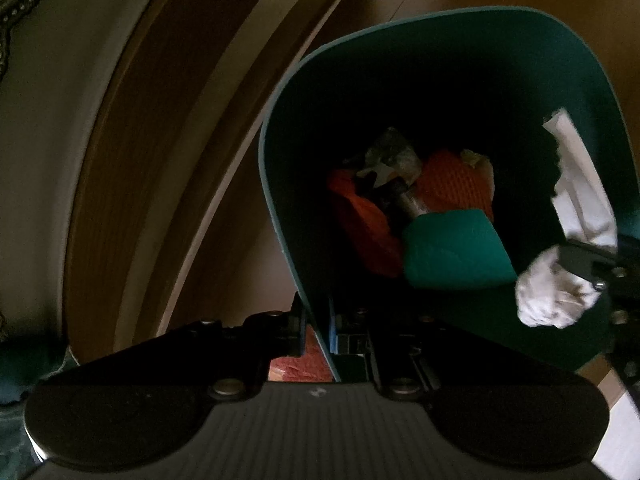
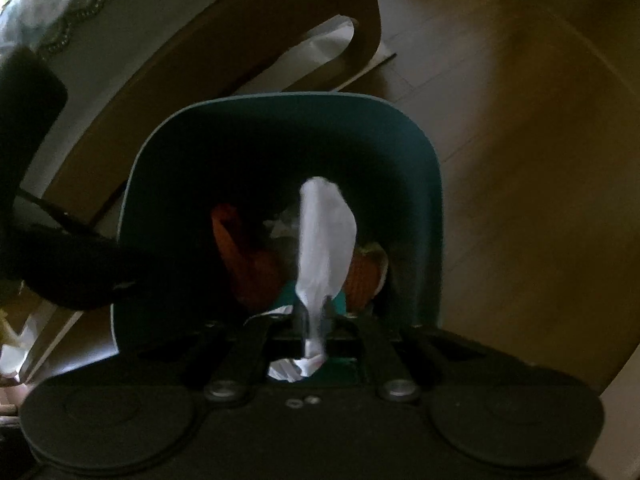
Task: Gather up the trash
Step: 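Carry the white tissue over the bin and open the right tool, then grasp the brown snack wrapper on the floor with the right tool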
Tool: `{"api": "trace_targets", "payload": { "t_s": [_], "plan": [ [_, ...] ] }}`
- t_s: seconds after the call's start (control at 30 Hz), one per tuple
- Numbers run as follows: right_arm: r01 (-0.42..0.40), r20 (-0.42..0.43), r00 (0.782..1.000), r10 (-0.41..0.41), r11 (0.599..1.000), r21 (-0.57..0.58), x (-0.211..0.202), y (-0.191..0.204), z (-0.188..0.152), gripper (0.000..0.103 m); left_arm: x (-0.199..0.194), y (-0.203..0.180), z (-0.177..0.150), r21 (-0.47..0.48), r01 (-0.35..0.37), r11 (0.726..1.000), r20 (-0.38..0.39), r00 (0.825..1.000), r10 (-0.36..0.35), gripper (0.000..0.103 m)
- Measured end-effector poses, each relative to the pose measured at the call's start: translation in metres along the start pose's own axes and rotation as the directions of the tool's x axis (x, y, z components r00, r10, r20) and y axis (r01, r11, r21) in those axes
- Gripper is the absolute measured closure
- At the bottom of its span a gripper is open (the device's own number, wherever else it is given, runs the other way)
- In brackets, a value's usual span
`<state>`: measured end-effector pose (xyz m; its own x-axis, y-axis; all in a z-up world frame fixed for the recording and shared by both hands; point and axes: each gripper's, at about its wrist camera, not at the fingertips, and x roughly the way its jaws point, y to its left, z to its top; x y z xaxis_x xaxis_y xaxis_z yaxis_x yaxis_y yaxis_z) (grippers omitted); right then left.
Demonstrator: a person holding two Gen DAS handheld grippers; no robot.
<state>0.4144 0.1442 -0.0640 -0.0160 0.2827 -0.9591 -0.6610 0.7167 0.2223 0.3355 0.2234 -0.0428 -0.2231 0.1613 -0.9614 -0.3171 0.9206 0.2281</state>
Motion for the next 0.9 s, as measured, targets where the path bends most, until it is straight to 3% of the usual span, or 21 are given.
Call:
{"api": "trace_targets", "payload": {
  "t_s": [0.17, 0.2, 0.3, 0.4, 0.53, 0.67, 0.9],
  "plan": [
    [-0.025, -0.004, 1.000, 0.025, 0.999, -0.029, -0.004, 0.001, 0.000, 0.075, 0.001, 0.001, 0.000, -0.005, 0.001, 1.000, 0.000, 1.000, -0.001, 0.094],
    [-0.032, 0.002, 0.999, 0.032, 0.999, -0.031, -0.010, -0.001, 0.000, 0.069, 0.001, 0.001, 0.000, -0.005, 0.002, 1.000, 0.001, 1.000, -0.002, 0.094],
    [-0.061, 0.043, 0.997, 0.063, 0.997, -0.036, -0.029, -0.008, 0.001, 0.064, 0.002, 0.002, 0.000, -0.007, 0.004, 1.000, 0.000, 1.000, -0.004, 0.094],
    [-0.074, 0.109, 0.991, 0.072, 0.997, 0.014, -0.051, -0.029, 0.012, 0.055, 0.003, 0.005, 0.000, -0.014, 0.005, 1.000, 0.000, 1.000, -0.005, 0.094],
    [-0.019, 0.196, 0.981, 0.001, 0.996, 0.092, -0.058, -0.079, 0.036, 0.048, 0.005, 0.008, -0.001, -0.028, 0.007, 1.000, -0.002, 1.000, -0.007, 0.094],
    [0.005, 0.172, 0.985, -0.024, 0.994, 0.113, -0.018, -0.123, 0.058, 0.048, 0.007, 0.012, -0.002, -0.037, 0.017, 0.999, 0.002, 1.000, -0.017, 0.094],
    [0.003, 0.013, 1.000, -0.002, 0.993, -0.117, 0.095, -0.143, 0.064, 0.048, 0.013, 0.014, -0.007, -0.051, 0.020, 0.998, -0.004, 1.000, -0.020, 0.093]
  ]
}}
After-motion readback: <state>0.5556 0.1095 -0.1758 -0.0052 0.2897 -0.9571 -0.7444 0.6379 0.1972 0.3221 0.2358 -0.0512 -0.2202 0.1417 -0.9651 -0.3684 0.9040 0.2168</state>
